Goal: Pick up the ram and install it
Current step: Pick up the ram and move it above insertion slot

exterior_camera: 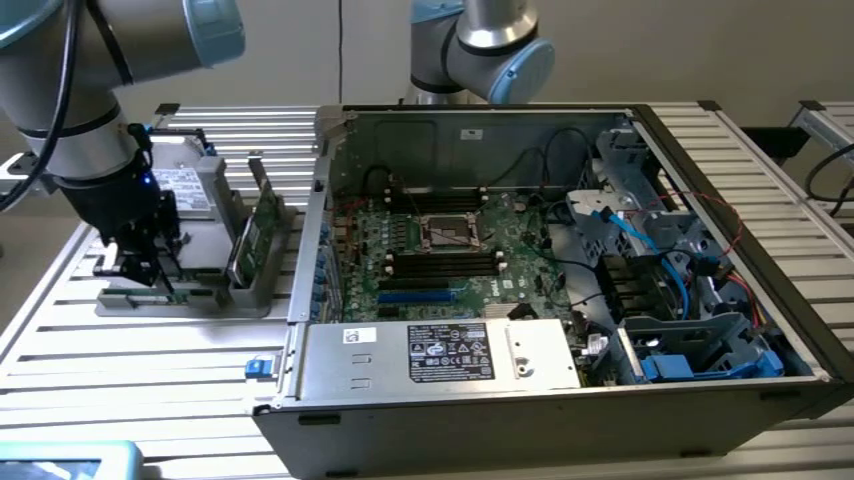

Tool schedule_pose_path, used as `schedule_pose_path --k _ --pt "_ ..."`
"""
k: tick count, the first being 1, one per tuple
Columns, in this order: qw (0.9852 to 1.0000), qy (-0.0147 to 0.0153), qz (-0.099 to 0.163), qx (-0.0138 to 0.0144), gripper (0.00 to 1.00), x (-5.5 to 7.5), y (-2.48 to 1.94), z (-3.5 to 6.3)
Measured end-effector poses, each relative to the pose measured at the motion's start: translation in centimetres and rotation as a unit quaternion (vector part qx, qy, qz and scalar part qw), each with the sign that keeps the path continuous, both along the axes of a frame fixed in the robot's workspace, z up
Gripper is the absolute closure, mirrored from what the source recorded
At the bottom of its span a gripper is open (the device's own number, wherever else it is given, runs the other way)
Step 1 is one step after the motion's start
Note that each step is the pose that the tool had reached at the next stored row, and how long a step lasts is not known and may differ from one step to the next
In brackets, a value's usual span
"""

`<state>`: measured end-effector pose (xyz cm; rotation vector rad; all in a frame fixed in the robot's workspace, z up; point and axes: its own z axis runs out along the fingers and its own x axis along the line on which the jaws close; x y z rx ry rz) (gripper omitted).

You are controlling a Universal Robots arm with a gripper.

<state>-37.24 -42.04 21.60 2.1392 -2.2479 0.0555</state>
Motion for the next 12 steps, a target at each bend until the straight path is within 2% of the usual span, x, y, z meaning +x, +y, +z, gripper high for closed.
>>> schedule_pose_path --k 12 --pt "1.0000 0.0001 0.003 0.0001 0.64 0.0 0.00 -1.18"
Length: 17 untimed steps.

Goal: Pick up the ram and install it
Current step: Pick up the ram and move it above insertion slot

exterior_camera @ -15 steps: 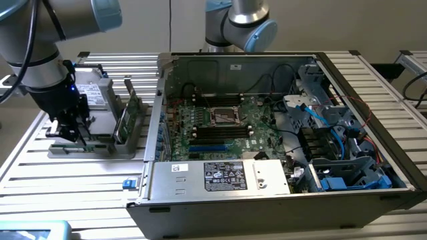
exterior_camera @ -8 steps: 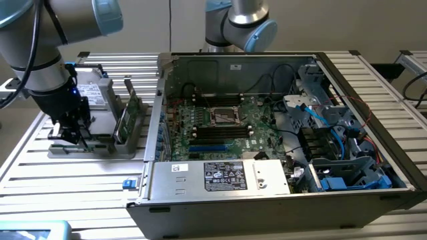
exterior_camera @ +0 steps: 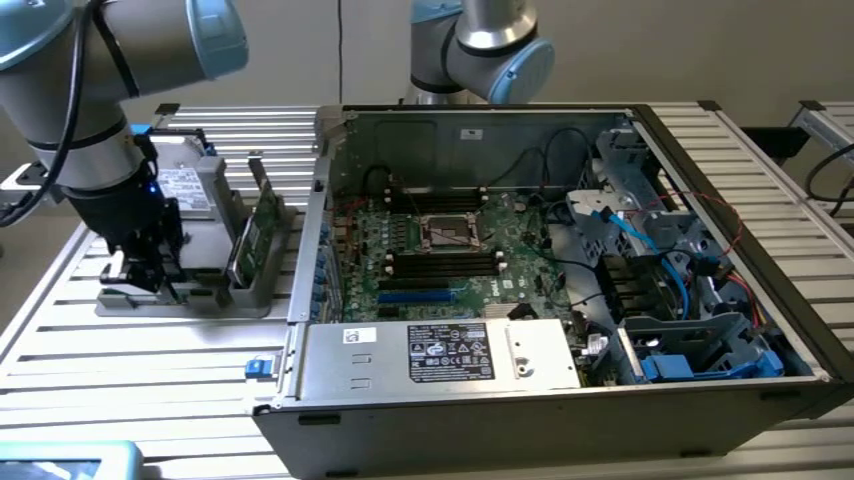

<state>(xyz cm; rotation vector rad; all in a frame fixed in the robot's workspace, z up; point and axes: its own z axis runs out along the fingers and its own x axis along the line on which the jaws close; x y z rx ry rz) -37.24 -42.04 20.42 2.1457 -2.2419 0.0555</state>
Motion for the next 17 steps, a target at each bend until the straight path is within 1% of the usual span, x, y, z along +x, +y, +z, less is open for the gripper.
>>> schedule_pose_path --k 8,9,12,13,14,15,17 --pt "1.0000 0.0000 0.000 0.0000 0.64 0.00 0.00 -0.48" --pt "1.0000 0.0000 0.000 0.0000 0.66 0.00 0.00 -0.53" --pt "1.0000 0.0001 0.000 -0.0001 0.84 -0.02 0.00 -0.56" --pt "1.0000 0.0001 0.000 -0.0002 0.84 -0.03 0.00 -0.56" --pt "1.0000 0.0000 0.000 -0.0004 0.88 -0.04 0.00 -0.53" --pt "1.0000 0.0000 0.000 -0.0010 0.88 -0.04 0.00 -0.41" --pt "1.0000 0.0000 0.000 -0.0031 0.88 -0.04 0.00 0.11"
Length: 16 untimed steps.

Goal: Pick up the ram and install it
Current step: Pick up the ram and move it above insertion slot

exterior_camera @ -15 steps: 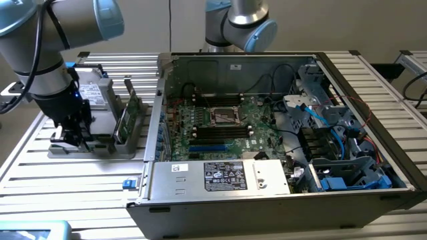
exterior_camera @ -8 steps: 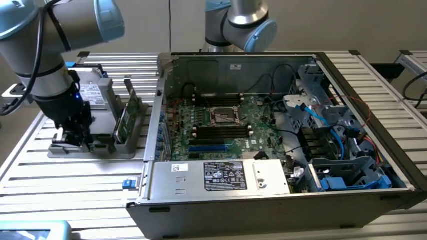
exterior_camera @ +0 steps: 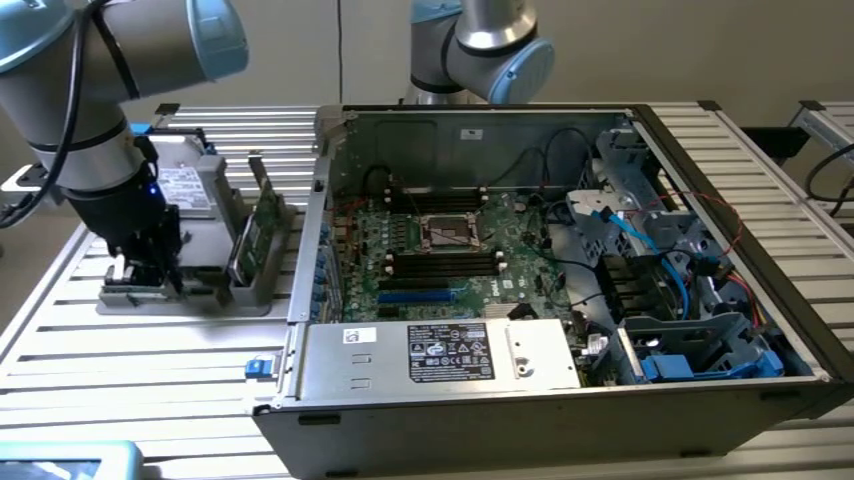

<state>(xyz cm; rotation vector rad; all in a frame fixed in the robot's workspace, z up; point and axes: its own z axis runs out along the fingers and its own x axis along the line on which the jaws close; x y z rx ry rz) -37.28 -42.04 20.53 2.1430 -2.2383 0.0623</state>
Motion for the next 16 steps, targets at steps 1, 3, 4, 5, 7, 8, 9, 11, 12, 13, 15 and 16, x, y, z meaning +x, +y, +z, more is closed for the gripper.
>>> schedule_pose_path --k 1,3,4,5,7,8,9,11,12,13,15,16 --pt "1.0000 0.0000 0.000 -0.0012 0.88 0.0 0.00 0.32" --pt "1.0000 0.0001 0.000 -0.0036 0.88 0.0 -0.01 1.07" --pt "1.0000 0.0000 0.000 -0.0044 0.88 0.0 -0.01 1.51" --pt "1.0000 0.0001 0.000 -0.0052 0.88 0.0 -0.01 2.01" --pt "1.0000 0.0000 0.000 -0.0060 0.88 0.0 -0.01 2.91" --pt "1.0000 0.0000 0.000 -0.0062 0.88 0.0 -0.01 3.36" --pt "1.0000 0.0001 0.000 -0.0066 0.88 0.0 -0.01 3.81" --pt "1.0000 0.0001 0.001 -0.0070 0.88 0.0 -0.01 4.71" --pt "1.0000 0.0000 0.001 -0.0073 0.88 0.0 -0.01 5.16" --pt "1.0000 0.0000 0.001 -0.0075 0.88 0.0 -0.01 5.61" --pt "1.0000 0.0000 0.001 -0.0081 0.88 0.0 -0.01 6.55" --pt "1.0000 0.0000 0.001 -0.0082 0.88 0.0 0.00 6.98"
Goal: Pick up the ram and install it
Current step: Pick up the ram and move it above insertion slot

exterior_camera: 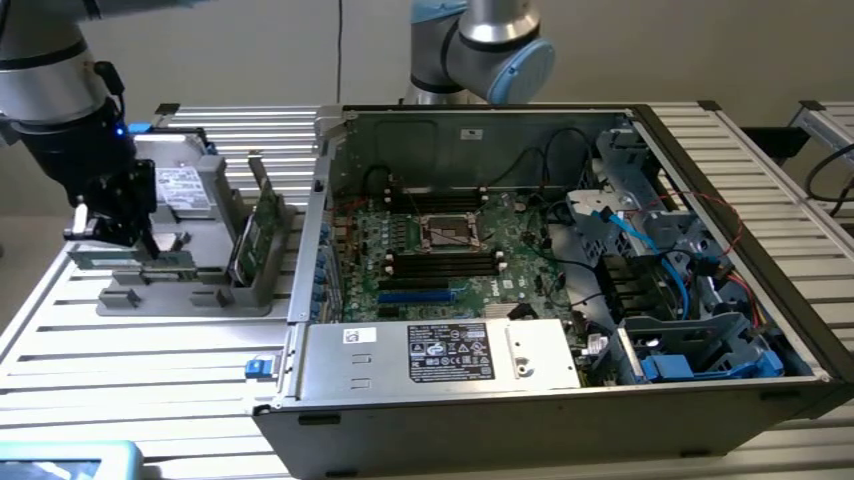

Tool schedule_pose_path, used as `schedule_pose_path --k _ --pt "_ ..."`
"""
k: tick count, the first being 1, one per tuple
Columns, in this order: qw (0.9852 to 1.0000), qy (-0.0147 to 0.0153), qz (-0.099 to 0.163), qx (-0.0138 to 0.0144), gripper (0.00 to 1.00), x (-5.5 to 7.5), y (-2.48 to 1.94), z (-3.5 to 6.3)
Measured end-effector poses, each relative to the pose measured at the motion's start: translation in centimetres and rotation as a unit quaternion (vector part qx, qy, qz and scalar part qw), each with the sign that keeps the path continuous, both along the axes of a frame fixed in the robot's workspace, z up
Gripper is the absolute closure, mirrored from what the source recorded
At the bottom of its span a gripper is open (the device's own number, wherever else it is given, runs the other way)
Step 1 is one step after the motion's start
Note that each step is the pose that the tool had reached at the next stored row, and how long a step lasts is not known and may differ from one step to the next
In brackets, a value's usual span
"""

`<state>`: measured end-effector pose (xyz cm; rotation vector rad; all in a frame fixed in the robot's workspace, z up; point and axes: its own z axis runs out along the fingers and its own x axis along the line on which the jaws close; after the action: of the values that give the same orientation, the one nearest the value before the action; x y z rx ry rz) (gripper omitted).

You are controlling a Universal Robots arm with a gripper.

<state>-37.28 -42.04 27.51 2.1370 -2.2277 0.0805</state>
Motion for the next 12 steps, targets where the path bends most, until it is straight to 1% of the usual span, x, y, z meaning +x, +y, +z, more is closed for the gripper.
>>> schedule_pose_path --k 7,12 --pt "1.0000 0.0000 0.000 -0.0007 0.88 0.2 0.00 3.21" --pt "1.0000 0.0001 0.000 -0.0007 0.88 1.5 0.00 5.47"
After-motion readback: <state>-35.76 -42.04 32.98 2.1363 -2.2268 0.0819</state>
